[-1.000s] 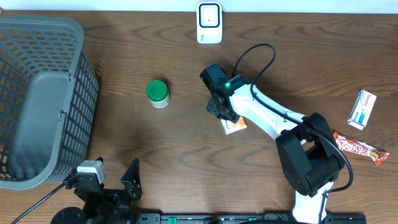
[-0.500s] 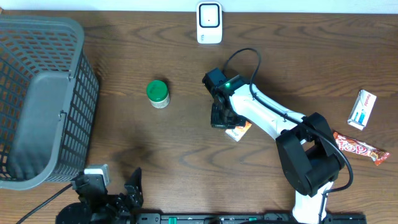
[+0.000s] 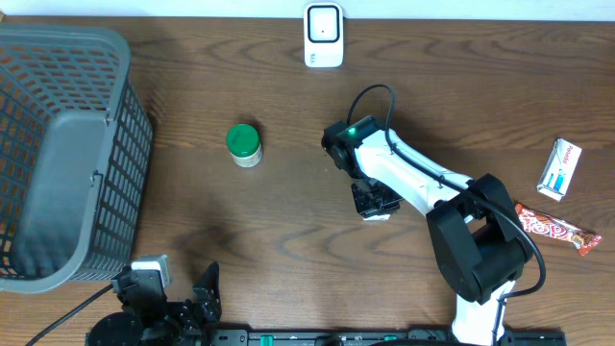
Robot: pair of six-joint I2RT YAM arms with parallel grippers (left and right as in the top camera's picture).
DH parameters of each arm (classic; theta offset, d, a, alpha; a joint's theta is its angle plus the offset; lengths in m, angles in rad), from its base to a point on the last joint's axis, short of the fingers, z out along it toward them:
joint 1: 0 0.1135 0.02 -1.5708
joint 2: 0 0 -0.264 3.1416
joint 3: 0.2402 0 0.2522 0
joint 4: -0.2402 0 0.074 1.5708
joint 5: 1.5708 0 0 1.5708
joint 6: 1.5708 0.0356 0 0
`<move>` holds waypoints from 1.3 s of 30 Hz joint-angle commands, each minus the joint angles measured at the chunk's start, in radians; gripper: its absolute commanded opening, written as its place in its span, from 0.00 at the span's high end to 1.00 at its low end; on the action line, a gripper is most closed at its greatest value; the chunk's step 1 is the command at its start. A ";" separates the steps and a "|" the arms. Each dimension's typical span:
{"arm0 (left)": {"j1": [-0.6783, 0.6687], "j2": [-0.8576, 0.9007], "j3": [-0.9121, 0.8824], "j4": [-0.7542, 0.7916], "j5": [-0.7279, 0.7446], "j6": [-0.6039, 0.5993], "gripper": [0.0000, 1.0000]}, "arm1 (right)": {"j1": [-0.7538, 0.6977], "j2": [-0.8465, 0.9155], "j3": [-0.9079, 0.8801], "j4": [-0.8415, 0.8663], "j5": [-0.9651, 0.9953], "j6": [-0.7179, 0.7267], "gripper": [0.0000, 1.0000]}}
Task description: Scan the item barcode
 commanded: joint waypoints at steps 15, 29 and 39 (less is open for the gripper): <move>-0.005 -0.003 0.001 -0.002 0.010 0.002 0.06 | 0.098 0.008 -0.023 0.266 -0.333 -0.031 0.97; -0.005 -0.003 0.001 -0.002 0.010 0.002 0.06 | 0.061 0.005 -0.126 0.254 -0.063 0.061 0.99; -0.005 -0.003 0.001 -0.002 0.010 0.002 0.05 | 0.046 -0.006 -0.125 0.174 0.146 0.145 0.99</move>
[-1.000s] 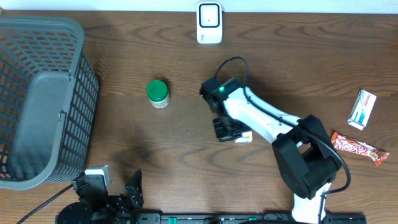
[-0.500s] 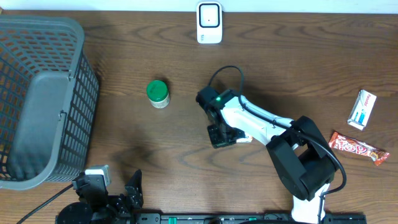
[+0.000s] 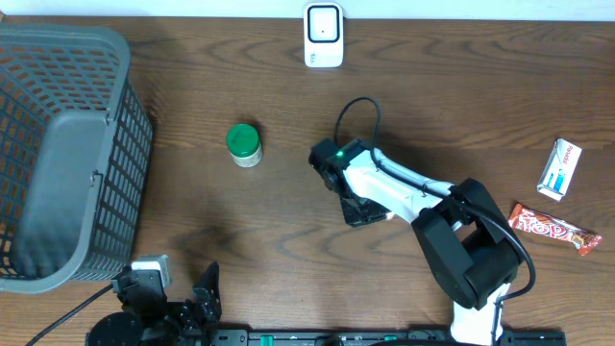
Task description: Scan the item barcode
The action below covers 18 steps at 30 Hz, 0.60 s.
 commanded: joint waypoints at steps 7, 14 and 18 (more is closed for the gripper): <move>-0.005 -0.003 0.001 -0.002 0.010 0.002 0.05 | -0.023 -0.126 0.035 -0.029 -0.105 0.132 0.47; -0.005 -0.003 0.001 -0.002 0.010 0.002 0.06 | -0.103 -0.246 0.035 -0.024 -0.227 0.358 0.01; -0.005 -0.003 0.001 -0.002 0.010 0.002 0.06 | -0.153 -0.202 0.032 0.016 -0.237 0.446 0.01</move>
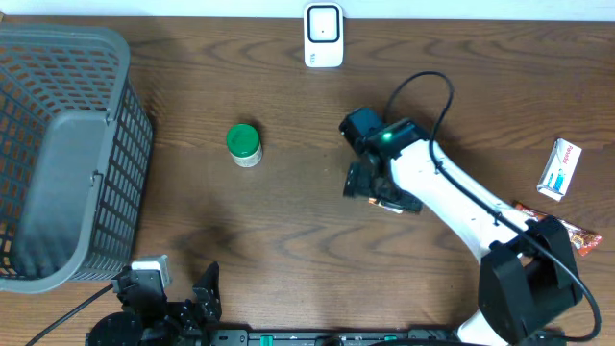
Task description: Scan the item barcode
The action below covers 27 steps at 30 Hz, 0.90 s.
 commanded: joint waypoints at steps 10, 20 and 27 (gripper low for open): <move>-0.005 -0.003 0.001 -0.002 0.010 0.002 0.06 | -0.131 0.151 0.005 0.120 -0.042 -0.013 0.01; -0.005 -0.003 0.001 -0.002 0.010 0.002 0.06 | -0.156 0.163 -0.018 0.184 -0.078 -0.243 0.01; -0.005 -0.003 0.001 -0.002 0.010 0.002 0.06 | -0.157 0.163 -0.140 0.283 -0.095 -0.252 0.01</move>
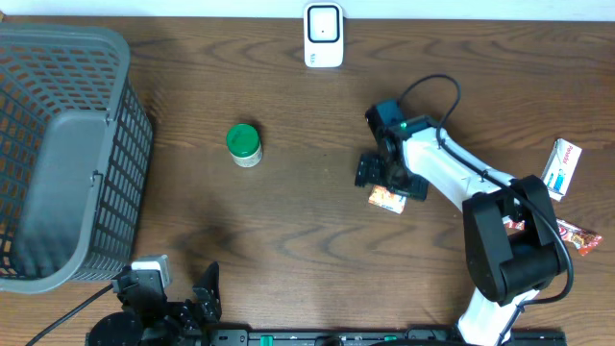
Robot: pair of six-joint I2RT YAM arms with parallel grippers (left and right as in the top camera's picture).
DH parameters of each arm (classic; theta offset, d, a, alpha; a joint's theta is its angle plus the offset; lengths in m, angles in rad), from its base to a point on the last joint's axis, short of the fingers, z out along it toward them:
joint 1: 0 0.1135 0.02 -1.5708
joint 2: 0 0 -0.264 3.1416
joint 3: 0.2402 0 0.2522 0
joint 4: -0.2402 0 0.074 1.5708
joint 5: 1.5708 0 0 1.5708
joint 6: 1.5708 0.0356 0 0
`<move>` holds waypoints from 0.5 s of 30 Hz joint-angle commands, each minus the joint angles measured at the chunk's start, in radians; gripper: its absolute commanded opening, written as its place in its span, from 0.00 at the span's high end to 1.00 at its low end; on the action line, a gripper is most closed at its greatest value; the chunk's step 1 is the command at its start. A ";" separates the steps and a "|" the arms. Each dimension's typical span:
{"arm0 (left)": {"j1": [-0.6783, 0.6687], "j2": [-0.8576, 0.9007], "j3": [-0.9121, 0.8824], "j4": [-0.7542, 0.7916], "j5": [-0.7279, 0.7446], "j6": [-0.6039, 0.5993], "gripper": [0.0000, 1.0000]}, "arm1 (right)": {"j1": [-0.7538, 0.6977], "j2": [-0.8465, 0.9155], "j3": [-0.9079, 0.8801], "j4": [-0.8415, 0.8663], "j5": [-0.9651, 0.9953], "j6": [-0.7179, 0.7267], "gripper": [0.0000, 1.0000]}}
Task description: Scan the item barcode
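Note:
My right gripper (381,185) hangs over the middle right of the table, shut on a small orange-and-white packet (386,200) that shows just below its fingers. The white barcode scanner (323,36) stands at the far edge, up and to the left of the packet. My left gripper (208,286) rests at the near edge by its base; whether its fingers are open or shut does not show. No barcode can be made out on the packet.
A green-lidded jar (243,144) stands left of centre. A grey mesh basket (67,154) fills the left side. A blue-and-white box (559,169) and a red candy bar (575,235) lie at the right edge, behind my right arm.
My right gripper has shifted a little to the right and toward the far side with the packet. The arm's base link now stands nearer the centre. The left arm is unchanged.
At first my right gripper was down over a small pale item in the middle of the table. Then it sat slightly further left and nearer. After that it showed the orange-and-white packet in its fingers, and now it holds the packet a little right of there.

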 commanded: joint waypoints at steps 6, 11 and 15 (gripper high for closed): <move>-0.005 -0.003 0.001 -0.002 0.010 0.002 0.06 | 0.002 0.010 -0.099 0.040 -0.010 -0.025 0.14; -0.005 -0.003 0.001 -0.002 0.010 0.002 0.06 | -0.003 0.010 -0.098 0.062 -0.010 -0.047 0.26; -0.005 -0.003 0.001 -0.002 0.010 0.002 0.06 | -0.003 0.010 -0.098 0.059 -0.010 -0.047 0.35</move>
